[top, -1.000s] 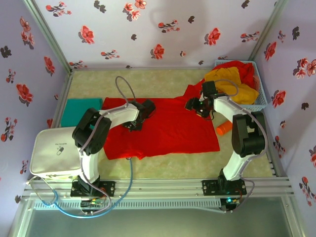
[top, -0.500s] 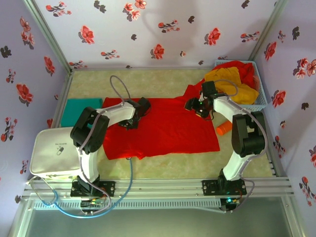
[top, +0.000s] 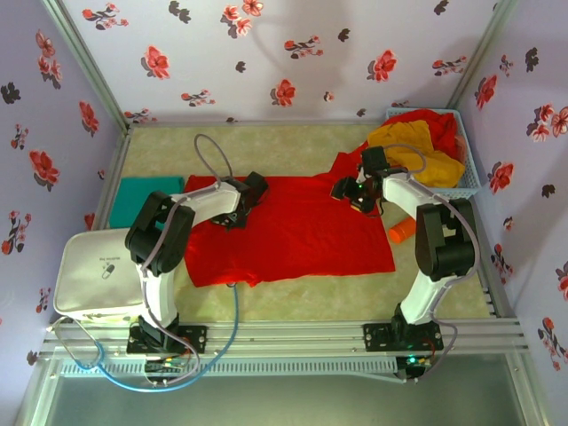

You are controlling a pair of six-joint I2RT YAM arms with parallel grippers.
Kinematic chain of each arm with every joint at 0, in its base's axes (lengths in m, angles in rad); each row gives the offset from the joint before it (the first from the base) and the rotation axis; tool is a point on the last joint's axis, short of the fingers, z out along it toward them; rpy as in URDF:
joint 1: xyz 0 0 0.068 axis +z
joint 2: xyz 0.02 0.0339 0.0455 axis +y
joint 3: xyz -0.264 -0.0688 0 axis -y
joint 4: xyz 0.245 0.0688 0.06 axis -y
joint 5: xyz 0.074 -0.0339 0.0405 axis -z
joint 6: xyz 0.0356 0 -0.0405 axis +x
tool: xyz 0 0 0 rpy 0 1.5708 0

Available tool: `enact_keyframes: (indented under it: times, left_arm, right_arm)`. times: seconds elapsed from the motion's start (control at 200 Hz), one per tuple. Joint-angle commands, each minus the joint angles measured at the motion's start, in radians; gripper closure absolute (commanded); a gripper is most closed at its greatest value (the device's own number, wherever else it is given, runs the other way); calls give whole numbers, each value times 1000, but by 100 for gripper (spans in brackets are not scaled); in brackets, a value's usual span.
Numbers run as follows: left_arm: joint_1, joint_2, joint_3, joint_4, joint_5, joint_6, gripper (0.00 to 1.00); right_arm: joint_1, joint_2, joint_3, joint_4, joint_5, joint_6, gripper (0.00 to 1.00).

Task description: Fold and stack the t-shirts

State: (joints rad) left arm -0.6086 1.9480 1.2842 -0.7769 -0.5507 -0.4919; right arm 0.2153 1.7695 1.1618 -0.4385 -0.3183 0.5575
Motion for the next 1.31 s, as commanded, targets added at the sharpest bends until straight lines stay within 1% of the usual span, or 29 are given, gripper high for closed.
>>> enact_keyframes:
  times: [0.0,0.065,0.25,0.295,0.345,0.425,0.595,0.75,0.9,1.01,1.115,1.17,1.195,1.24,1.255,1.3]
  left_arm:
    - [9,-33,-16,1,-31,15,97]
    - [9,-40,-20,1,-31,23,100]
    - [20,-53,-47,15,-29,50,100]
    - [26,-56,-49,16,-13,58,100]
    - [27,-69,-40,7,24,70,100]
    - [24,-110,-27,-8,119,83,100]
    - [26,-244,-34,-25,279,52,100]
    - [27,-294,-35,-44,424,25,100]
    - [30,-330,-61,-34,490,-2,100]
    - [52,-368,-87,-11,536,-17,100]
    - [58,-385,-109,-10,566,-1,100]
    - [58,-369,-121,-17,593,18,100]
    - [58,-360,-124,-26,597,28,93]
    - [58,-344,-129,-48,595,38,71]
    - [58,-341,-130,-55,589,38,66]
    - [59,-347,-144,-64,571,32,56]
  right_arm:
    - [5,19,6,-2,-8,2,33]
    - [4,19,6,-2,-7,4,33]
    - [5,23,12,0,-10,4,33]
    - [4,24,13,0,-11,5,33]
    - [5,26,17,-4,-12,5,33]
    - [4,27,21,-12,-10,1,33]
    - [4,28,21,-14,-3,-1,33]
    - [5,38,28,-13,-10,-1,33]
    - [5,41,29,-10,-13,2,33]
    - [5,44,30,-6,-17,4,33]
    - [3,45,26,-12,-18,-1,33]
    - [4,43,21,-10,-13,-2,33]
    - [4,41,19,-8,-12,-2,33]
    - [4,43,18,-9,-14,-3,33]
    - [5,43,18,-10,-14,-2,33]
    - [5,46,18,-9,-18,-3,33]
